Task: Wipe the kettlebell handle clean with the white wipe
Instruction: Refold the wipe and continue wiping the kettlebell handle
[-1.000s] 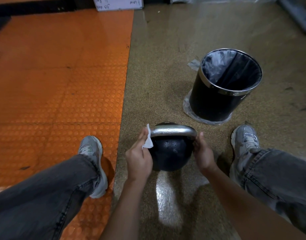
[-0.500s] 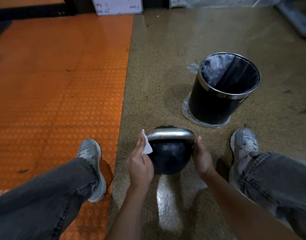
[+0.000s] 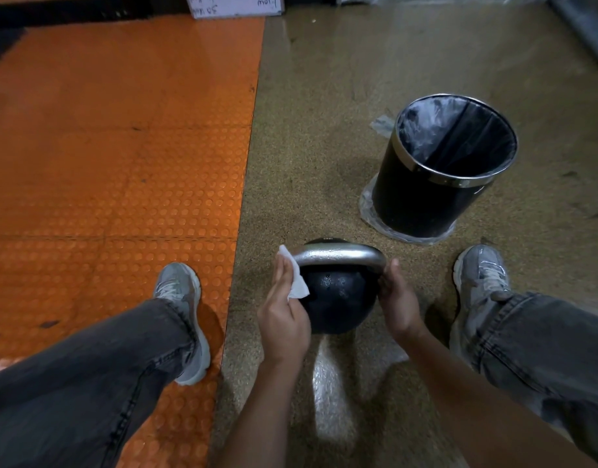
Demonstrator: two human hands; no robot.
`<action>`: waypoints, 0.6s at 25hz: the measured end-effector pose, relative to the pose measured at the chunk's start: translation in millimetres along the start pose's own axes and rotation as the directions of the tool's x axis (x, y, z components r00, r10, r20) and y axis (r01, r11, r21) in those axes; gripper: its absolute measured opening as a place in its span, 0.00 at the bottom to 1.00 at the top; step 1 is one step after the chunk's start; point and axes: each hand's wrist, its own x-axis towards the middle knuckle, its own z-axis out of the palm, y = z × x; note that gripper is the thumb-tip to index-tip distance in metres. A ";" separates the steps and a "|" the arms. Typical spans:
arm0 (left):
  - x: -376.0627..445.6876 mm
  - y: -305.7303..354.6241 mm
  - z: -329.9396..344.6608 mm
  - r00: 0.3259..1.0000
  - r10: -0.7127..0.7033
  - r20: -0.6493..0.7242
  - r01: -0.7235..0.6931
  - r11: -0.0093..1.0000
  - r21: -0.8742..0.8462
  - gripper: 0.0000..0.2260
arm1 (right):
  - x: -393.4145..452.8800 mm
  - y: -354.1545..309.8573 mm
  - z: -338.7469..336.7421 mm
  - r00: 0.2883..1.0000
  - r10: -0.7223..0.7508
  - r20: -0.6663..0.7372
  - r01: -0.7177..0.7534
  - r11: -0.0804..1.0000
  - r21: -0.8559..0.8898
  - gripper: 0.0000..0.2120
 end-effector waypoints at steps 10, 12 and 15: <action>-11.5 0.7 9.0 0.998 -0.044 -0.050 0.045 0.999 0.018 0.31 | -1.0 2.0 -0.2 0.999 -0.050 -0.012 0.049 0.997 -0.066 0.25; -10.3 3.2 15.0 0.995 -0.076 -0.059 0.078 0.997 0.028 0.31 | -1.4 0.3 1.3 1.000 -0.023 -0.013 0.022 0.998 -0.063 0.25; -15.0 10.3 20.7 0.996 -0.087 -0.012 0.088 0.996 0.021 0.33 | 0.4 2.8 0.0 1.000 -0.012 -0.020 0.010 0.998 -0.067 0.24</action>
